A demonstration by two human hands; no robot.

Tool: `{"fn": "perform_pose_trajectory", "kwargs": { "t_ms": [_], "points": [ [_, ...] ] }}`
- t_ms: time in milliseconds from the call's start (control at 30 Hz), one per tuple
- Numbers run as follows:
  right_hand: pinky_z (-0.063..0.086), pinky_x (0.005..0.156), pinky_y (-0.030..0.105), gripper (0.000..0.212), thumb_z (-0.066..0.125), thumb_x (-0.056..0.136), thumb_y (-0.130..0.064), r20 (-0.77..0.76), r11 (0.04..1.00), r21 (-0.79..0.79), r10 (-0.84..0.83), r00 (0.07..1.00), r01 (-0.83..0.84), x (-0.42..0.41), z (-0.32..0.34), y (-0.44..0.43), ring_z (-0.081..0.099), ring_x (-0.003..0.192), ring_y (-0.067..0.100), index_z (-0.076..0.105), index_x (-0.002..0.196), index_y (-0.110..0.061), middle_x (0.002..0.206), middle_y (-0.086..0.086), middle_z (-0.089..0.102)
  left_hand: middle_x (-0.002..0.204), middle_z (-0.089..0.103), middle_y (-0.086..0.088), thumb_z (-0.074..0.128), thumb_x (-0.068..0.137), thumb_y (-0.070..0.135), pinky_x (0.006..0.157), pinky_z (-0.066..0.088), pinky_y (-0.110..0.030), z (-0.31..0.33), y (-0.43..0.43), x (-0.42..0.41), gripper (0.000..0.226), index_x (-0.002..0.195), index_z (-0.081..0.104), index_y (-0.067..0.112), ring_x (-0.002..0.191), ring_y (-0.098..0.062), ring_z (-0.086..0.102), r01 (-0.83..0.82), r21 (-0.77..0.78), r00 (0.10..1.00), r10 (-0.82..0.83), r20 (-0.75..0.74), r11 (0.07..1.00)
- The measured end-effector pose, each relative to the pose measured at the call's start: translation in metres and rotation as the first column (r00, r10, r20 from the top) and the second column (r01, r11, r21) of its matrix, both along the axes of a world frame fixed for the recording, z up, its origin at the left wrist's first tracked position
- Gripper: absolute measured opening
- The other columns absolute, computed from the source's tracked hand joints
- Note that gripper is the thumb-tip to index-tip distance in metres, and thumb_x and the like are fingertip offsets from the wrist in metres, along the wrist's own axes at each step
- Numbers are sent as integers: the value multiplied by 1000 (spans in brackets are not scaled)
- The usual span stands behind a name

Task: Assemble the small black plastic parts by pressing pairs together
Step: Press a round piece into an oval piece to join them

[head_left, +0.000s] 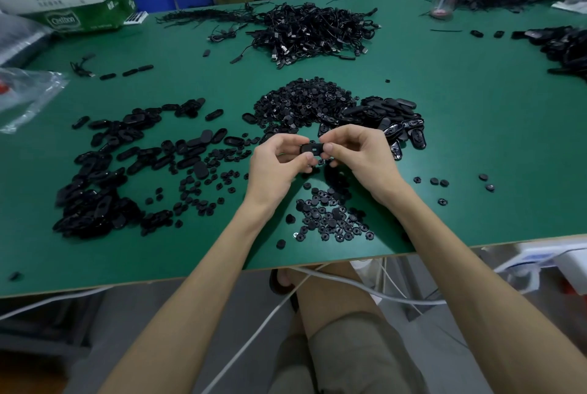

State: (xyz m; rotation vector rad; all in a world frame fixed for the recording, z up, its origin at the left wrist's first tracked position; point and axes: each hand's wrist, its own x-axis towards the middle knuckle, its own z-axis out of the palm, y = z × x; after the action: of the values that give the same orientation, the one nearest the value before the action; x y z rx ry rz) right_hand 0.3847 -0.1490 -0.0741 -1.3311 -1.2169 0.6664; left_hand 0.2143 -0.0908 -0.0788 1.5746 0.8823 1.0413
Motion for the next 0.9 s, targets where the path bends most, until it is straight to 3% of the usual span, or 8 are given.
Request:
{"fn": "perform_pose_trajectory", "kwargs": {
  "t_ms": [100, 300, 633, 900],
  "points": [
    [61, 73, 30, 15, 74, 91, 0, 7, 1000, 2, -6, 1000, 6, -1, 0, 0, 74, 82, 24, 73, 106, -1, 90, 14, 76, 94, 77, -9, 81, 86, 0, 77, 62, -28, 0, 1, 0, 27, 110, 71, 5, 85, -23, 77, -17, -9, 1000, 17, 14, 1000],
    [60, 71, 27, 11, 73, 91, 1, 11, 1000, 3, -3, 1000, 3, -1, 1, -1, 73, 77, 14, 74, 102, -1, 86, 12, 77, 96, 76, -9, 79, 87, 1, 77, 63, -30, -1, 2, -1, 25, 110, 70, 6, 83, -24, 78, -18, -19, 999, 19, 27, 1000],
    [59, 76, 40, 9, 73, 92, -4, 4, 1000, -11, -10, 1000, 10, 1, 1, -2, 70, 78, 15, 76, 101, -6, 83, 9, 76, 96, 77, -7, 81, 86, 2, 74, 62, -29, -3, 4, 0, 25, 108, 72, 7, 85, -23, 77, -18, -8, 1000, 18, 24, 1000],
    [57, 70, 27, 7, 75, 92, -9, 55, 1000, -21, -4, 999, 5, 1, -1, 0, 70, 76, 13, 77, 98, -12, 82, 7, 76, 92, 78, -7, 81, 87, 4, 75, 62, -30, -3, 4, 0, 23, 108, 73, 9, 82, -23, 77, -9, 0, 1000, 9, 15, 1000]
  ]
}}
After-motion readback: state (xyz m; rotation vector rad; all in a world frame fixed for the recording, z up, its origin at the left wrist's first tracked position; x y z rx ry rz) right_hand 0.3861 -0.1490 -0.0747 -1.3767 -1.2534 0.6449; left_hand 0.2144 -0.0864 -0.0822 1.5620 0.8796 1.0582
